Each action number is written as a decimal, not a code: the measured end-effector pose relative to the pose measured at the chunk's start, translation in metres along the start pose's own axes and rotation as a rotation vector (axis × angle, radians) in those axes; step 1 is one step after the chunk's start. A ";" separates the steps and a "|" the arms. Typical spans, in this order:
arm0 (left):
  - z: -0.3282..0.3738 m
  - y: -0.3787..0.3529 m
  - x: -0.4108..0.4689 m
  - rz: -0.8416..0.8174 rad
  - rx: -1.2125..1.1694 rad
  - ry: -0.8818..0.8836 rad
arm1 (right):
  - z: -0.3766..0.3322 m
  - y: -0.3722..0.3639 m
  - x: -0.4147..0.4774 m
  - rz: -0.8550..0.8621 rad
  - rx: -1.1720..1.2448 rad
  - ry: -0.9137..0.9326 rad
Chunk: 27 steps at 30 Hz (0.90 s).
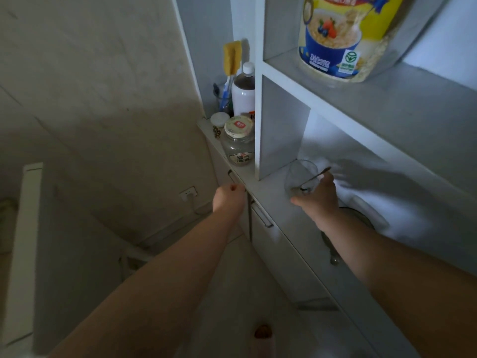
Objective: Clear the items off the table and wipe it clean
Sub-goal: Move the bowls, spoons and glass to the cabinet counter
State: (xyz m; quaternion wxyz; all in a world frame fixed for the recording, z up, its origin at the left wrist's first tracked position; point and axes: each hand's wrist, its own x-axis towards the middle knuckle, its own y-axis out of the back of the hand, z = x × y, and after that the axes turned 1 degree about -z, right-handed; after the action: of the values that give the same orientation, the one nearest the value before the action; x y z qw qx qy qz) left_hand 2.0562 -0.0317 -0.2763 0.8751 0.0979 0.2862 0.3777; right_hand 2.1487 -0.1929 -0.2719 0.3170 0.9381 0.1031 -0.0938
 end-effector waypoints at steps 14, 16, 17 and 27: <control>-0.018 0.059 -0.171 0.341 0.019 -0.094 | 0.001 0.036 -0.123 -0.251 0.032 0.252; -0.030 0.073 -0.205 0.408 0.012 -0.094 | 0.004 0.038 -0.153 -0.310 0.008 0.332; -0.037 0.079 -0.222 0.441 -0.003 -0.097 | 0.005 0.039 -0.168 -0.340 0.002 0.368; -0.112 0.146 -0.393 0.768 -0.170 0.037 | -0.012 0.036 -0.328 -0.589 -0.033 0.675</control>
State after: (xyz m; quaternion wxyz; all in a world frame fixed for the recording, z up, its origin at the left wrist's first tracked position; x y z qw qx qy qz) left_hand 1.6866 -0.2171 -0.1437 0.6697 0.1181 0.2119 0.7019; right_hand 1.8436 -0.2575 -0.1627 0.2401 0.8418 0.4649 0.1329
